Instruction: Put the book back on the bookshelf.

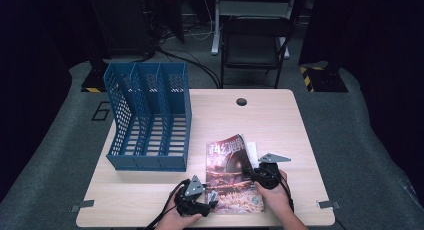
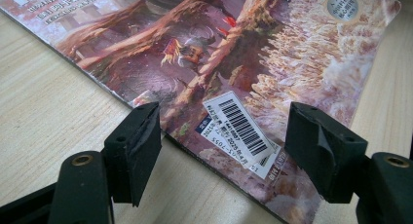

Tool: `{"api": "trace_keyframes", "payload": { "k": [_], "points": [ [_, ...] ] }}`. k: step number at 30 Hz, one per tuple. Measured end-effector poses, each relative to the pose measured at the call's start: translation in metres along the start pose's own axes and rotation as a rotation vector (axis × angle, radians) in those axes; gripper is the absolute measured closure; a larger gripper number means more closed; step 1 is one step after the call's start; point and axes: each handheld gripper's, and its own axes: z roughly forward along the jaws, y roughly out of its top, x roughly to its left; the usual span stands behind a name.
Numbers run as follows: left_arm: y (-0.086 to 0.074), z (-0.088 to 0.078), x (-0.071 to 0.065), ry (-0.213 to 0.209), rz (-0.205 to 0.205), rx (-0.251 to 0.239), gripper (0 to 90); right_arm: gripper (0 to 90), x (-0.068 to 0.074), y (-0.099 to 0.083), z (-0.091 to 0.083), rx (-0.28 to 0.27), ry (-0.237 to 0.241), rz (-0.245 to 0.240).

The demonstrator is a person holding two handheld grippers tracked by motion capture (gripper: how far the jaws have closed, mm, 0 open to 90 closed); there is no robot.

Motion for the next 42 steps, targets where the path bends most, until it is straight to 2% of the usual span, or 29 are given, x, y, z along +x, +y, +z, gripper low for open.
{"api": "trace_keyframes", "payload": {
  "k": [8, 10, 13, 15, 19, 21, 22, 26, 31, 36, 39, 42],
  "points": [
    [0.0, 0.001, 0.0, 0.007, 0.0, -0.013, 29.1, 87.5, 0.002, 0.001, -0.003, -0.015, 0.007, -0.001],
    [0.0, 0.0, 0.001, -0.01, -0.004, -0.005, 29.3, 87.5, 0.004, 0.002, -0.005, -0.03, 0.01, -0.011],
    [0.0, -0.001, 0.003, -0.011, -0.001, -0.002, 31.9, 87.6, 0.007, 0.004, -0.008, -0.052, 0.015, -0.007],
    [0.003, -0.001, 0.005, -0.015, -0.015, -0.001, 33.0, 87.6, 0.008, 0.005, -0.01, -0.057, 0.018, -0.011],
    [0.006, -0.003, 0.007, -0.003, -0.026, -0.023, 29.7, 87.7, 0.012, 0.006, -0.016, -0.088, 0.027, -0.013],
    [0.009, -0.006, 0.009, 0.004, -0.019, -0.03, 25.1, 87.7, 0.015, 0.007, -0.02, -0.101, 0.035, -0.006],
    [0.011, -0.006, 0.01, 0.019, -0.038, -0.049, 23.5, 87.7, 0.016, 0.007, -0.022, -0.105, 0.037, -0.006],
    [0.018, -0.01, 0.018, 0.009, -0.079, -0.068, 20.4, 87.7, 0.021, 0.008, -0.03, -0.13, 0.042, -0.033],
    [0.022, -0.001, 0.026, -0.002, -0.117, -0.05, 16.5, 87.7, 0.027, 0.009, -0.04, -0.153, 0.049, -0.061],
    [0.03, 0.01, 0.033, -0.003, -0.124, -0.033, 14.6, 87.7, 0.03, 0.009, -0.048, -0.172, 0.052, -0.077],
    [0.036, 0.016, 0.039, -0.019, -0.139, -0.025, 14.7, 87.8, 0.032, 0.009, -0.051, -0.183, 0.065, -0.073],
    [0.041, 0.024, 0.046, -0.079, -0.159, -0.029, 16.0, 87.8, 0.034, 0.009, -0.054, -0.191, 0.069, -0.08]
  ]
}}
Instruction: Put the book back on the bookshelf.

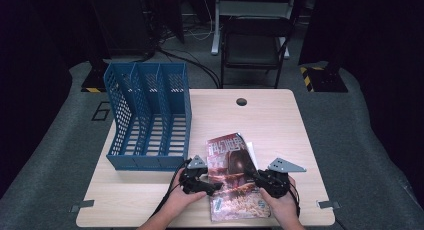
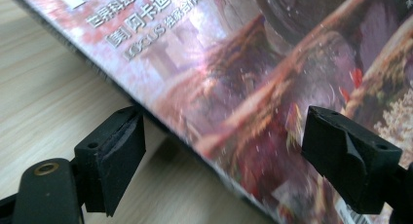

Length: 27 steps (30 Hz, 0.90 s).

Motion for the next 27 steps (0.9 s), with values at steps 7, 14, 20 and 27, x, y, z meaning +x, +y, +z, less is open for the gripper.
{"api": "trace_keyframes", "payload": {
  "k": [7, 14, 20, 27],
  "points": [
    [0.009, 0.012, 0.006, -0.064, -0.056, -0.022, 15.8, 87.7, 0.002, 0.0, -0.004, -0.006, -0.005, -0.004],
    [0.01, 0.019, 0.007, -0.108, -0.074, -0.008, 15.3, 87.7, 0.002, -0.001, -0.006, -0.013, -0.003, 0.001],
    [0.011, 0.016, 0.007, -0.096, -0.08, -0.003, 19.7, 87.7, 0.0, -0.002, -0.004, -0.011, 0.007, 0.007],
    [0.013, 0.007, 0.007, -0.071, -0.085, -0.039, 30.6, 87.6, -0.002, -0.003, -0.005, -0.013, 0.01, 0.027]
  ]
}}
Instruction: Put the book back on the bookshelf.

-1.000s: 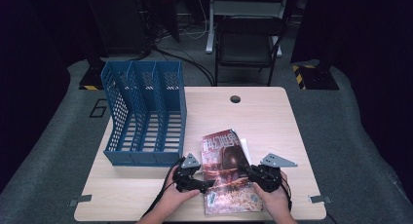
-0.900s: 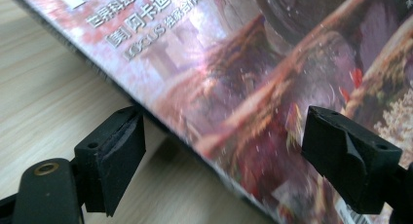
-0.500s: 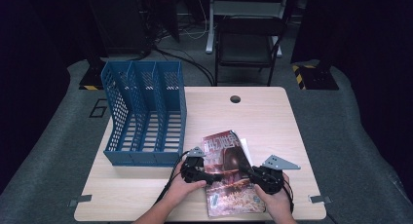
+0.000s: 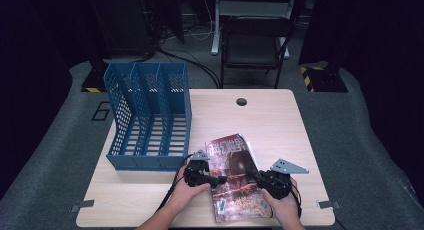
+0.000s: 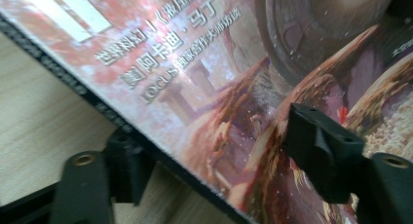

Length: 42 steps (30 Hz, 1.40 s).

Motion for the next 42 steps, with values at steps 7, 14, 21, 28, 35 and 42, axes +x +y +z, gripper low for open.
{"api": "trace_keyframes", "payload": {
  "k": [7, 14, 21, 28, 35, 42],
  "points": [
    [0.003, -0.008, -0.002, 0.008, -0.02, -0.016, 45.7, 87.6, -0.002, 0.0, -0.001, -0.003, -0.005, 0.0],
    [0.008, -0.019, -0.008, 0.02, -0.005, -0.023, 55.5, 87.5, -0.005, 0.0, -0.001, -0.001, -0.001, 0.012],
    [0.012, -0.032, -0.013, 0.012, 0.002, -0.042, 63.7, 87.4, -0.009, 0.001, -0.003, -0.014, 0.017, 0.041],
    [0.017, -0.047, -0.017, 0.009, 0.033, -0.046, 67.0, 87.1, -0.009, 0.004, -0.003, -0.01, 0.035, 0.05],
    [0.021, -0.059, -0.023, -0.005, 0.063, -0.06, 70.1, 86.4, -0.01, 0.006, -0.003, -0.005, 0.052, 0.058],
    [0.023, -0.072, -0.027, -0.006, 0.092, -0.08, 73.1, 86.2, -0.007, 0.008, -0.003, -0.009, 0.067, 0.055]
  ]
}}
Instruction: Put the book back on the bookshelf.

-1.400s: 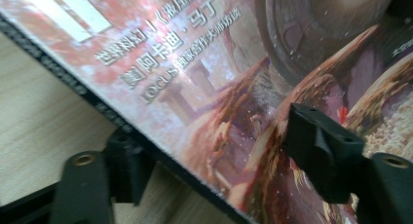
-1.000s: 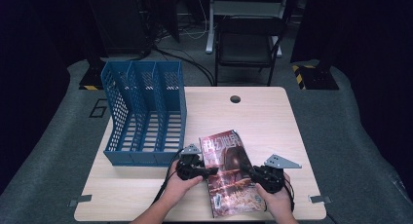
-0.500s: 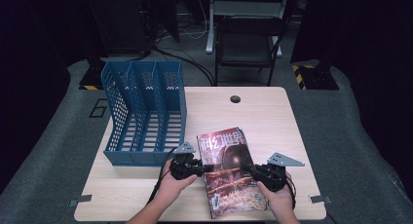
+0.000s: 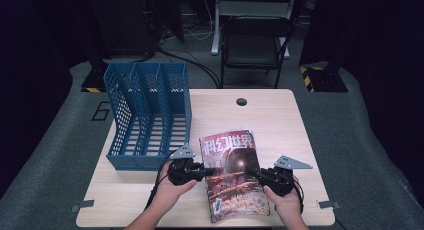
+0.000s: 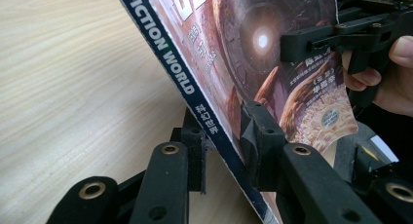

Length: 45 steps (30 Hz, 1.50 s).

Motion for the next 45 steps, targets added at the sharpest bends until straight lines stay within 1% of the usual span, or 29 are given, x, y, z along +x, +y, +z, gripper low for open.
{"api": "trace_keyframes", "payload": {
  "k": [1, 2, 5, 6, 7, 8, 9, 10, 13, 16, 18, 19, 22, 23, 24, 25, 26, 28, 29, 30, 34, 35, 36, 37, 38, 39, 40, 41, 45],
  "points": [
    [0.0, -0.001, -0.002, -0.001, -0.009, -0.001, 73.3, 86.2, 0.0, 0.0, 0.0, 0.001, 0.003, -0.001],
    [0.001, -0.003, -0.002, 0.001, 0.005, 0.0, 73.5, 86.1, 0.001, 0.0, 0.001, 0.001, 0.005, -0.001],
    [0.002, -0.009, -0.004, 0.006, 0.021, -0.011, 74.7, 85.9, 0.003, 0.001, 0.001, 0.008, 0.0, -0.016],
    [0.003, -0.01, -0.005, 0.005, 0.019, -0.014, 75.2, 85.9, 0.004, 0.002, 0.001, 0.007, 0.001, -0.019],
    [0.004, -0.012, -0.005, 0.012, 0.036, -0.015, 75.6, 85.8, 0.004, 0.002, 0.001, 0.008, -0.003, -0.021],
    [0.005, -0.015, -0.006, 0.009, 0.036, -0.02, 76.1, 85.7, 0.004, 0.002, 0.001, 0.008, -0.003, -0.028],
    [0.006, -0.016, -0.006, 0.009, 0.046, -0.023, 76.9, 85.7, 0.005, 0.003, 0.001, 0.003, 0.0, -0.028],
    [0.007, -0.019, -0.007, 0.008, 0.044, -0.03, 77.6, 85.6, 0.005, 0.003, 0.001, -0.001, -0.005, -0.033],
    [0.011, -0.025, -0.009, 0.004, 0.068, -0.041, 79.5, 85.6, 0.008, 0.005, -0.001, -0.013, -0.009, -0.046],
    [0.014, -0.031, -0.012, 0.011, 0.082, -0.058, 81.0, 85.7, 0.01, 0.007, -0.001, -0.028, -0.004, -0.056],
    [0.016, -0.034, -0.014, 0.025, 0.1, -0.07, 81.9, 85.9, 0.012, 0.009, -0.001, -0.033, -0.007, -0.069],
    [0.017, -0.035, -0.015, 0.026, 0.099, -0.075, 82.2, 86.0, 0.012, 0.01, -0.001, -0.035, -0.009, -0.076],
    [0.019, -0.038, -0.018, 0.068, 0.165, -0.058, 82.3, 86.2, 0.016, 0.012, -0.001, -0.046, -0.029, -0.104],
    [0.019, -0.039, -0.019, 0.076, 0.175, -0.057, 82.4, 86.3, 0.019, 0.013, -0.001, -0.05, -0.043, -0.12],
    [0.019, -0.04, -0.019, 0.074, 0.166, -0.064, 82.5, 86.4, 0.021, 0.014, 0.0, -0.052, -0.057, -0.135],
    [0.019, -0.04, -0.019, 0.074, 0.166, -0.064, 82.7, 86.4, 0.021, 0.014, 0.0, -0.052, -0.057, -0.135],
    [0.019, -0.041, -0.018, 0.072, 0.156, -0.072, 82.7, 86.5, 0.023, 0.015, -0.001, -0.061, -0.071, -0.157],
    [0.019, -0.043, -0.018, 0.067, 0.154, -0.077, 83.1, 86.6, 0.025, 0.017, -0.001, -0.067, -0.075, -0.166],
    [0.019, -0.043, -0.018, 0.069, 0.16, -0.078, 83.3, 86.6, 0.026, 0.018, -0.001, -0.068, -0.074, -0.169],
    [0.019, -0.043, -0.019, 0.067, 0.152, -0.082, 83.4, 86.6, 0.026, 0.018, -0.001, -0.069, -0.077, -0.177],
    [0.02, -0.045, -0.021, 0.07, 0.166, -0.093, 83.4, 86.7, 0.027, 0.02, -0.002, -0.077, -0.084, -0.181],
    [0.02, -0.045, -0.021, 0.069, 0.166, -0.091, 83.4, 86.7, 0.027, 0.021, -0.002, -0.081, -0.087, -0.19],
    [0.02, -0.045, -0.021, 0.076, 0.173, -0.097, 83.4, 86.6, 0.028, 0.021, -0.003, -0.083, -0.089, -0.193],
    [0.019, -0.044, -0.021, 0.076, 0.169, -0.099, 83.4, 86.6, 0.028, 0.022, -0.002, -0.084, -0.089, -0.198],
    [0.019, -0.045, -0.02, 0.085, 0.18, -0.096, 83.4, 86.5, 0.028, 0.022, -0.002, -0.083, -0.087, -0.201],
    [0.017, -0.043, -0.02, 0.082, 0.164, -0.099, 83.4, 86.5, 0.028, 0.022, -0.001, -0.079, -0.091, -0.204],
    [0.017, -0.043, -0.019, 0.089, 0.171, -0.093, 83.3, 86.4, 0.028, 0.021, 0.0, -0.08, -0.092, -0.197],
    [0.017, -0.044, -0.018, 0.091, 0.176, -0.088, 83.3, 86.4, 0.028, 0.021, 0.0, -0.076, -0.09, -0.203],
    [0.015, -0.043, -0.019, 0.092, 0.169, -0.096, 83.3, 86.2, 0.028, 0.02, 0.001, -0.077, -0.087, -0.214]
  ]
}}
